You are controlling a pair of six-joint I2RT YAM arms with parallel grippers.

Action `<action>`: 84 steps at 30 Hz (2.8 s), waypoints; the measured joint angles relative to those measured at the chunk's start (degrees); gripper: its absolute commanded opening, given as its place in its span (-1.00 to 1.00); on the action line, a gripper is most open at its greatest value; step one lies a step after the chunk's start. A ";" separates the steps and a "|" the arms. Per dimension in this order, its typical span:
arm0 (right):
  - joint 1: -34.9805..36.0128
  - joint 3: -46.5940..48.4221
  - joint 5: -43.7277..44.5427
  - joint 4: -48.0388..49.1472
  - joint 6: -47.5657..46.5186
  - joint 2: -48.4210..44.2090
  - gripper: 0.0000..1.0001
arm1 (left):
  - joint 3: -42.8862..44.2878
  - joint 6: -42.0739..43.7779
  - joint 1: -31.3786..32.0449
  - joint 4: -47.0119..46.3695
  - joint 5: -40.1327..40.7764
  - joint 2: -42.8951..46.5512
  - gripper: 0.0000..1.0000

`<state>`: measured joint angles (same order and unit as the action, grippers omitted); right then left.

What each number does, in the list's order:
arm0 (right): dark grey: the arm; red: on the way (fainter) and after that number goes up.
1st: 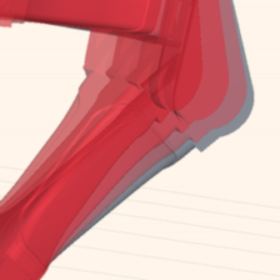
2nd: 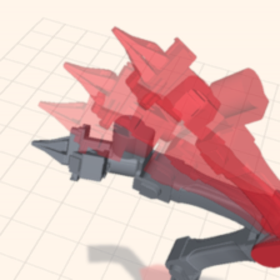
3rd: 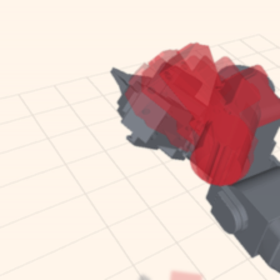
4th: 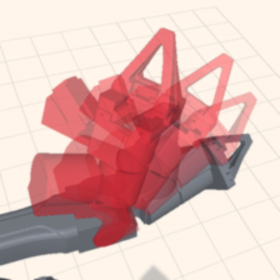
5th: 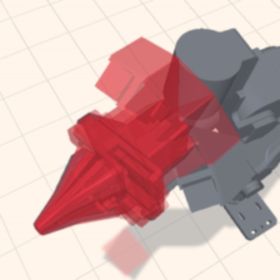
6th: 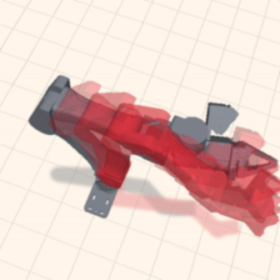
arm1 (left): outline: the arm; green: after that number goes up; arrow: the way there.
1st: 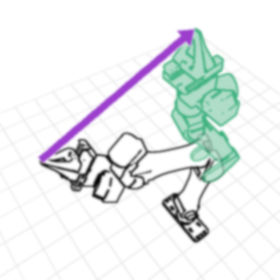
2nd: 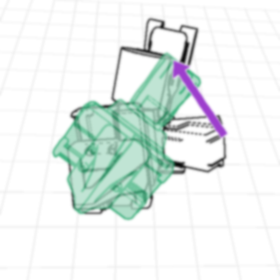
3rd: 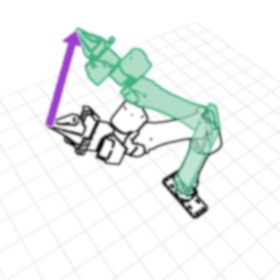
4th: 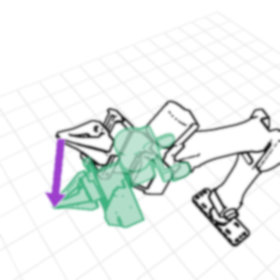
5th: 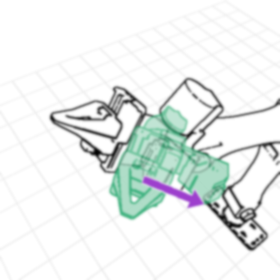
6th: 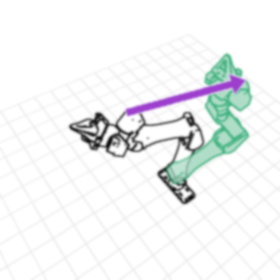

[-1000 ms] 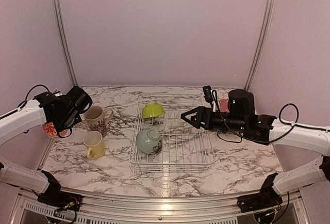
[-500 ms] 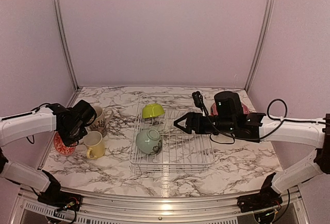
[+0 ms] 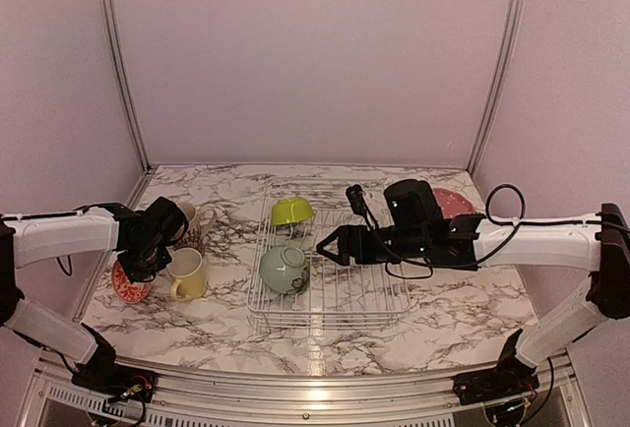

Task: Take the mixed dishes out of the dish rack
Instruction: Place the bowl at the corner of the board, then adjust the bowl at the corner of the board.

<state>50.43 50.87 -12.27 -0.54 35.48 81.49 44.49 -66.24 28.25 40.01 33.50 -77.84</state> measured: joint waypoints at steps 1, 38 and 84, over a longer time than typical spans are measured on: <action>0.04 0.00 0.02 0.00 0.00 0.11 0.60 | 0.00 0.15 -0.11 -0.26 -0.09 -0.17 -0.36; 1.79 16.09 -0.72 -2.99 -1.57 20.63 0.80 | -0.20 6.21 -1.18 -1.75 -1.77 17.07 0.98; 1.79 10.29 -0.17 -1.11 -2.36 14.95 0.75 | 0.50 32.22 -21.99 -8.50 -25.64 -0.28 0.06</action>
<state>52.23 61.17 -12.45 -1.65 33.12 96.44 44.99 -34.02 6.26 31.51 7.86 -78.13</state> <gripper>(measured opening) 0.876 0.449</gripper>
